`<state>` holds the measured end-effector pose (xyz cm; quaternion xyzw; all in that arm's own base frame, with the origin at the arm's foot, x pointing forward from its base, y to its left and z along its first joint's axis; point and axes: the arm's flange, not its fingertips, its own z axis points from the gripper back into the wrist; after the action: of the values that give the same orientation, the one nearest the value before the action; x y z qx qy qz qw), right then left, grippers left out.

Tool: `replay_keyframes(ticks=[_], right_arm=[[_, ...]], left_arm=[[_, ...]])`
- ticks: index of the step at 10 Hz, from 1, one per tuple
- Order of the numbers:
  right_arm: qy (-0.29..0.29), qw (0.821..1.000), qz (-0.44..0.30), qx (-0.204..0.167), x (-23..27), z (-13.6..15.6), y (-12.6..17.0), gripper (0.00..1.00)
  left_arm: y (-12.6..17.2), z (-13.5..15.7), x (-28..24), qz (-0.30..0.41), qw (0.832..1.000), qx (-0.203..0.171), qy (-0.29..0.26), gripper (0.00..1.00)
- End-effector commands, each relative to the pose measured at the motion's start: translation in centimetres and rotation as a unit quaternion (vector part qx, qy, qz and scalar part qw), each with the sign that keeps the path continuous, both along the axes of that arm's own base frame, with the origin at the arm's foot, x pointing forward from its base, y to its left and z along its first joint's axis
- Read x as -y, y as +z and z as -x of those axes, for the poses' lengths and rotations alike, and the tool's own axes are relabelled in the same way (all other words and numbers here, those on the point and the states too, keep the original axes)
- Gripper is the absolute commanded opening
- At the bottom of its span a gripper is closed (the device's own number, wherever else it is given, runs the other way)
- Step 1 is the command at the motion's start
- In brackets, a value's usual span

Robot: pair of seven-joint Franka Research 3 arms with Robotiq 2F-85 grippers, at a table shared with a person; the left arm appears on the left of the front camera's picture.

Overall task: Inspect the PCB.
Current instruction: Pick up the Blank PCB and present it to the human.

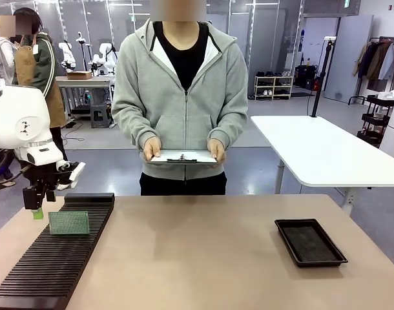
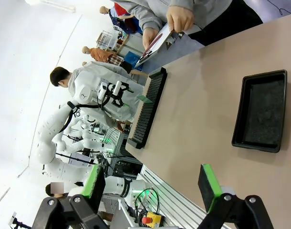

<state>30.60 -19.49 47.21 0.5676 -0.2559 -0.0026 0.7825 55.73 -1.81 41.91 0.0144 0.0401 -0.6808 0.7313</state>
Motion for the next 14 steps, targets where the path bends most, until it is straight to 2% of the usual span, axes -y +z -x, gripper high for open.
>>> replay_keyframes(ticks=[1, 9, 11, 12, 13, 14], right_arm=[[0.001, 1.0, -0.002, 0.002, 0.0, 0.1, 0.1, 1.0], [0.001, 1.0, -0.002, 0.002, 0.0, 0.1, 0.1, 1.0], [0.001, 1.0, -0.002, 0.002, 0.0, 0.1, 0.1, 1.0], [0.001, 1.0, -0.002, 0.002, 0.0, 0.1, 0.1, 1.0], [0.001, 1.0, -0.002, 0.002, 0.0, 0.1, 0.1, 1.0], [0.001, 1.0, -0.002, 0.002, 0.0, 0.1, 0.1, 1.0]], left_arm=[[-0.3, -1.9, -0.9, 0.004, 0.999, -0.033, -0.026, 1.0], [-4.5, -3.0, -0.8, 0.065, 0.995, -0.078, -0.02, 1.0], [-5.2, -3.2, -1.0, 0.063, 0.995, -0.074, -0.017, 1.0], [-5.3, -3.3, -1.1, 0.061, 0.996, -0.07, -0.016, 0.93], [-5.4, -3.3, -1.2, 0.061, 0.996, -0.069, -0.014, 0.64], [-5.6, -3.4, -1.4, 0.063, 0.996, -0.068, -0.014, 0.45]])
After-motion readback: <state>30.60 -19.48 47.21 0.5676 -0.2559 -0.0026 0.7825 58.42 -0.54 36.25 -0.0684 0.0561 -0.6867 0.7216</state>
